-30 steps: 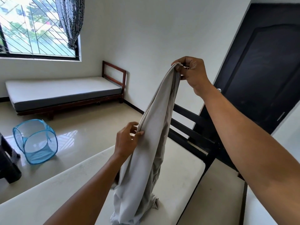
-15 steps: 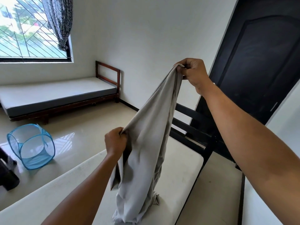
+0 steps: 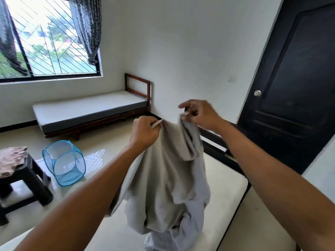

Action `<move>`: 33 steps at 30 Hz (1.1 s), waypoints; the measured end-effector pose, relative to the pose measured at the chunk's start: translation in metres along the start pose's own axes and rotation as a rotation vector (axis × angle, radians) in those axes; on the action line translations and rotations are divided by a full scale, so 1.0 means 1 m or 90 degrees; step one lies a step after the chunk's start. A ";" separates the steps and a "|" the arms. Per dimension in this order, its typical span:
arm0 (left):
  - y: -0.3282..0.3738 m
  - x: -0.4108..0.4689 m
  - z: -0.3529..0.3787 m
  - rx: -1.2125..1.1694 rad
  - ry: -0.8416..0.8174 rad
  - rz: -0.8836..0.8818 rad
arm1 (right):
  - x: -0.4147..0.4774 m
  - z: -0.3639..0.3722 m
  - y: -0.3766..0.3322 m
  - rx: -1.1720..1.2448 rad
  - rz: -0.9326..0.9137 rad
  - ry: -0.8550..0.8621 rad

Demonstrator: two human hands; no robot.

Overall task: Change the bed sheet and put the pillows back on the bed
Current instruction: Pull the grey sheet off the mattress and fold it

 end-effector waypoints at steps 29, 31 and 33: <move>-0.043 -0.046 -0.050 0.024 0.035 -0.096 | 0.048 -0.087 -0.085 -0.204 -0.043 0.308; -0.037 -0.051 -0.060 -0.002 0.038 -0.044 | 0.049 -0.096 -0.075 -0.218 -0.024 0.299; -0.029 -0.060 -0.066 -0.039 0.023 -0.004 | 0.049 -0.100 -0.066 -0.213 -0.008 0.292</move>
Point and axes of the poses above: each hand's wrist, its own x-axis towards the middle knuckle, its own z-axis out of the palm, y = z × x, the point moved 8 cm from there along x, towards the middle knuckle, and after that the axes turned 8 degrees about z, right-handed, at the moved point
